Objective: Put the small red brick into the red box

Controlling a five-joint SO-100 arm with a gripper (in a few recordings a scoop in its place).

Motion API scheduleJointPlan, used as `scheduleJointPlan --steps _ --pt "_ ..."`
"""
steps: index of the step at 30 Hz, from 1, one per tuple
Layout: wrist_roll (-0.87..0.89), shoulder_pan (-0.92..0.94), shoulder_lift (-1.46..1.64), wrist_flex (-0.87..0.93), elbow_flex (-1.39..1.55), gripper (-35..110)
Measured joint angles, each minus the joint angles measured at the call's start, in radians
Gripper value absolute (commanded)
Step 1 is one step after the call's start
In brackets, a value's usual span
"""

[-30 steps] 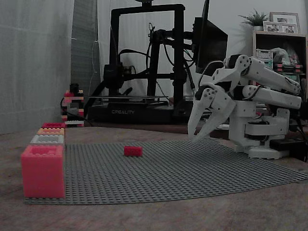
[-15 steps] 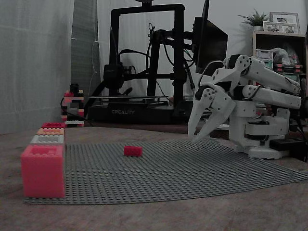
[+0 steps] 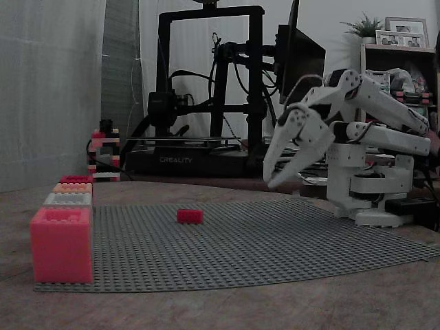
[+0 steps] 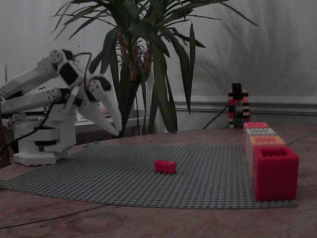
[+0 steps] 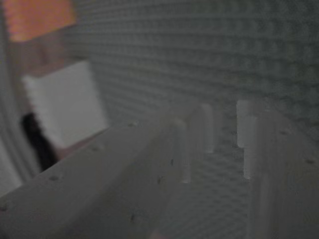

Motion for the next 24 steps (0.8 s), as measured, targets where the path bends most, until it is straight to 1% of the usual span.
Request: scheduleJointPlan --steps 2,5,8,11,13,18,20,24 --pt "0.011 0.0 -0.046 -0.017 -0.043 0" --pt "0.015 0.0 -0.195 -0.049 -0.126 0" --pt "-0.057 0.015 -0.397 -0.083 -0.238 0" --pt "-0.161 0.044 -0.621 -0.106 -0.374 0" --pt "-0.262 0.064 -0.77 -0.124 -0.477 0" --pt "-0.606 0.147 -1.111 -0.209 -0.673 0" --pt "-0.692 0.161 -1.22 -0.241 -0.733 2" --pt "-0.819 0.178 -1.405 -0.247 -0.862 5"
